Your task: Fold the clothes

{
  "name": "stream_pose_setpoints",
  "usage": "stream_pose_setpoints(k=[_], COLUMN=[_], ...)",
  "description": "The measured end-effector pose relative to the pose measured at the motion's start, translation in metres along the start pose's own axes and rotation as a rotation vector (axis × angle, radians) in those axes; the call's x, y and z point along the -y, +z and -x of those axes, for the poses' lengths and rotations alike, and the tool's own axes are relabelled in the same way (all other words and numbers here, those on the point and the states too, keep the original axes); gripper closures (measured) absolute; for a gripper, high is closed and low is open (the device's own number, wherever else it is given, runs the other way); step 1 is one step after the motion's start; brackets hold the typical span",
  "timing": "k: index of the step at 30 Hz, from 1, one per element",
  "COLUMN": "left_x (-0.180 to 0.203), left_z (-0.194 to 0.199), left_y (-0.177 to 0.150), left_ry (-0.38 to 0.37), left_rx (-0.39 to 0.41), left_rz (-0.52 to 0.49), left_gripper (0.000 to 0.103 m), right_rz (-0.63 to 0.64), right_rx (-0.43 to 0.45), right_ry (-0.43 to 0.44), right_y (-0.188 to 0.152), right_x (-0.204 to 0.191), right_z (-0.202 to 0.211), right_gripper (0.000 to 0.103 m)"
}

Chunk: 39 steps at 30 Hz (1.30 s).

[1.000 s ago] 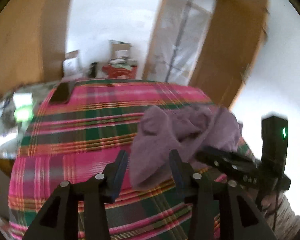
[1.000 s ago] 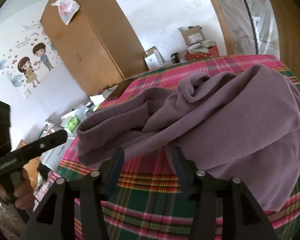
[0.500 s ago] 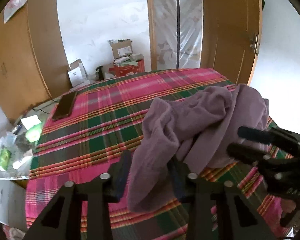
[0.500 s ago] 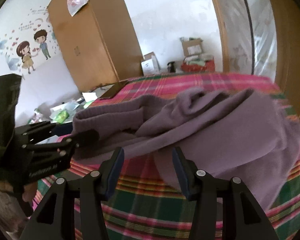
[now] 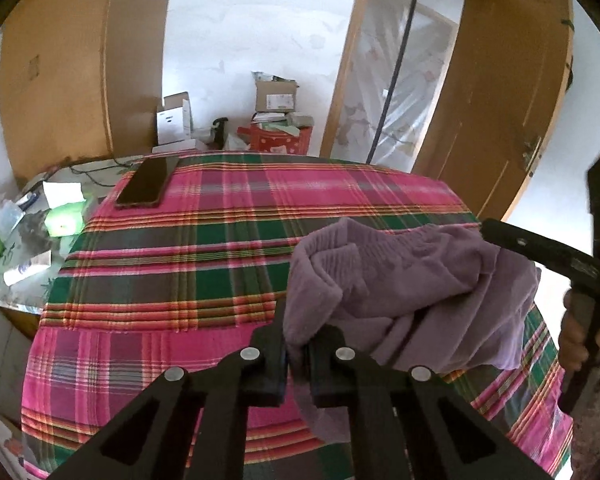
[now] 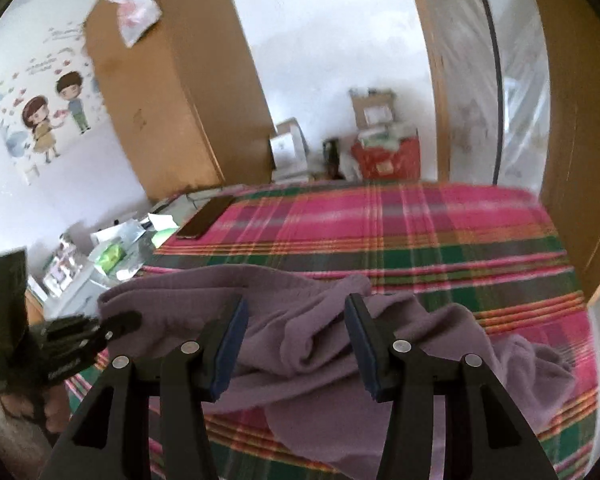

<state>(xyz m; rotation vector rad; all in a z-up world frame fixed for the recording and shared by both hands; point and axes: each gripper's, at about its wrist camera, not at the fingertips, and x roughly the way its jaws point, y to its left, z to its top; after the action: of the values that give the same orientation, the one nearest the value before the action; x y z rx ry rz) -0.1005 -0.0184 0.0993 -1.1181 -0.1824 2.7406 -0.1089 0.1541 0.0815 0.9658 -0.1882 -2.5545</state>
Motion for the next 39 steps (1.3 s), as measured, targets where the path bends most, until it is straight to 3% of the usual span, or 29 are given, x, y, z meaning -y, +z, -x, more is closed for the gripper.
stream_pose_setpoints(k=[4, 7, 12, 13, 14, 24, 32, 39], left_x=[-0.012, -0.021, -0.034, -0.037, -0.04, -0.073, -0.113, -0.149], left_z=[0.003, 0.004, 0.007, 0.008, 0.009, 0.029, 0.062, 0.079], left_y=[-0.001, -0.002, -0.005, -0.007, -0.008, -0.026, -0.051, -0.074], left_ry=[-0.004, -0.007, -0.018, -0.021, -0.024, -0.046, -0.023, 0.009], left_rx=[0.007, 0.007, 0.011, 0.011, 0.011, 0.034, 0.083, 0.082], left_rz=[0.036, 0.069, 0.114, 0.123, 0.134, 0.257, 0.387, 0.469], left_gripper=[0.096, 0.096, 0.096, 0.096, 0.096, 0.096, 0.096, 0.096], right_rz=[-0.069, -0.118, -0.117, -0.115, -0.11, 0.133, 0.277, 0.331], right_rx=[-0.091, -0.157, -0.194, -0.199, -0.2, -0.032, 0.03, 0.026], right_ry=[-0.031, -0.007, 0.033, 0.039, 0.04, 0.0, 0.009, 0.042], right_y=[0.009, 0.008, 0.006, 0.006, 0.007, 0.025, 0.04, 0.046], right_x=[0.016, 0.026, 0.025, 0.024, 0.023, -0.041, -0.101, -0.145], right_z=[-0.028, -0.046, -0.057, -0.058, -0.058, -0.031, -0.038, -0.063], right_gripper=[0.051, 0.052, 0.079, 0.091, 0.094, 0.097, 0.097, 0.097])
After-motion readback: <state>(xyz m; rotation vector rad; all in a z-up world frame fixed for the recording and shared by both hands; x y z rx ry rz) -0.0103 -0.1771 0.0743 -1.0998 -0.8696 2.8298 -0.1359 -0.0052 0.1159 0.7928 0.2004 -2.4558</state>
